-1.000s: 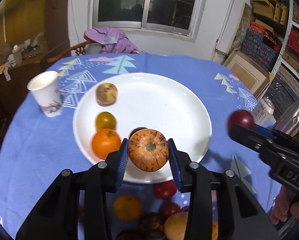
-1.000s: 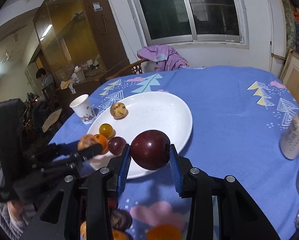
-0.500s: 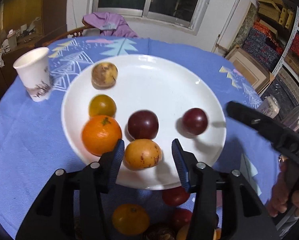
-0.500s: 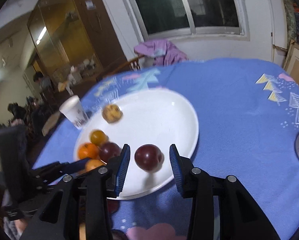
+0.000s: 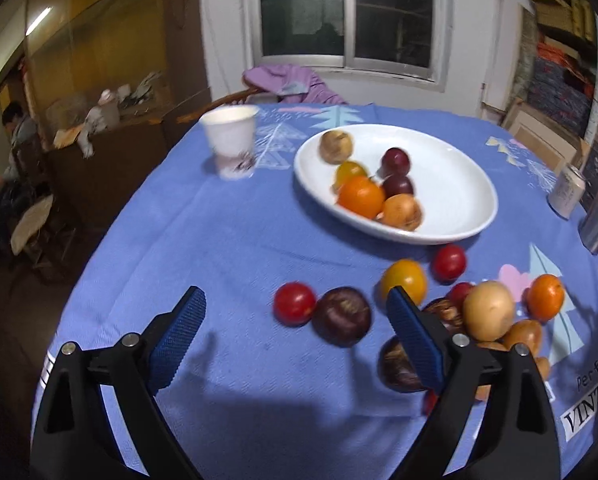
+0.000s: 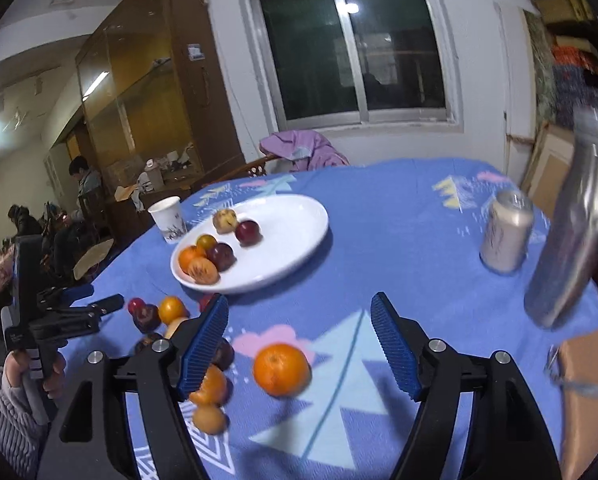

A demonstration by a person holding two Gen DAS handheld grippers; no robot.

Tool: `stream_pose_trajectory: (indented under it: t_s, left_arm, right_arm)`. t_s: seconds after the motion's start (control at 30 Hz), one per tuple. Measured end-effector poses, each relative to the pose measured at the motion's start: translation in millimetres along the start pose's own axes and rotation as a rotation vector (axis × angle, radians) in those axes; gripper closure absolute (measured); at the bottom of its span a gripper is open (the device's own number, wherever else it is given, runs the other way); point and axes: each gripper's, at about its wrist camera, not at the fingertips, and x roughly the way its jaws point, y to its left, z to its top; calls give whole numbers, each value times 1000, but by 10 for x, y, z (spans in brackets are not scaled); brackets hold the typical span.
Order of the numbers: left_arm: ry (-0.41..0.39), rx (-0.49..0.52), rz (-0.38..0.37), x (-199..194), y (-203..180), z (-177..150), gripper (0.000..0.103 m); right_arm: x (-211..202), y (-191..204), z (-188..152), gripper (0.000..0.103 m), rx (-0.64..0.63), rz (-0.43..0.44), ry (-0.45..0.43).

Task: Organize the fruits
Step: 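Withdraw both tools from the plate toward the remaining fruits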

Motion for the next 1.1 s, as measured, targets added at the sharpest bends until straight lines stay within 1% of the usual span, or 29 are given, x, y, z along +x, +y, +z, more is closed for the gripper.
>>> stream_pose_trajectory:
  t_s: [0.07, 0.13, 0.2, 0.33, 0.5, 0.57, 0.63, 0.7, 0.77, 0.83, 0.9, 0.97, 1.0, 1.03, 1.07, 1.1]
  left_arm:
    - [33, -63, 10, 131, 153, 6, 13]
    - [66, -136, -23, 263, 303, 35, 13]
    - [82, -176, -31, 376, 386, 52, 13]
    - [129, -190, -54, 594, 407, 31, 13]
    - [149, -194, -69, 656, 411, 35, 13]
    - [164, -183, -37, 675, 420, 21, 12]
    - [169, -192, -43, 648, 454, 7, 12]
    - [151, -198, -8, 561, 515, -9, 9]
    - [122, -223, 32, 453, 610, -28, 9]
    - [123, -253, 18, 428, 696, -49, 10]
    - [142, -277, -16, 459, 728, -70, 10]
    - [153, -252, -26, 492, 683, -72, 13]
    - [155, -237, -24, 498, 658, -73, 21]
    - [157, -225, -25, 507, 634, -72, 25]
    - [158, -221, -29, 513, 621, -72, 27]
    - [158, -222, -34, 514, 622, -77, 34]
  right_arm:
    - [125, -116, -73, 28, 39, -14, 50]
    - [174, -167, -89, 28, 51, -12, 63]
    - [188, -181, -95, 28, 48, -27, 63]
    - [221, -170, -111, 28, 45, -26, 81]
    - [265, -158, -119, 28, 40, -22, 103]
    - [275, -167, -122, 28, 43, -25, 108]
    - [281, -179, -118, 28, 48, -28, 111]
    - [273, -184, -121, 28, 50, -30, 110]
    - [267, -191, -123, 28, 53, -31, 109]
    - [274, -194, -126, 28, 55, -28, 112]
    - [287, -196, -135, 28, 59, -23, 119]
    - [288, -197, -142, 28, 63, -24, 122]
    - [288, -198, -144, 28, 64, -24, 123]
    - [286, -200, -145, 28, 67, -21, 123]
    - [287, -203, -149, 28, 71, -18, 124]
    - [288, -205, -152, 28, 72, -16, 126]
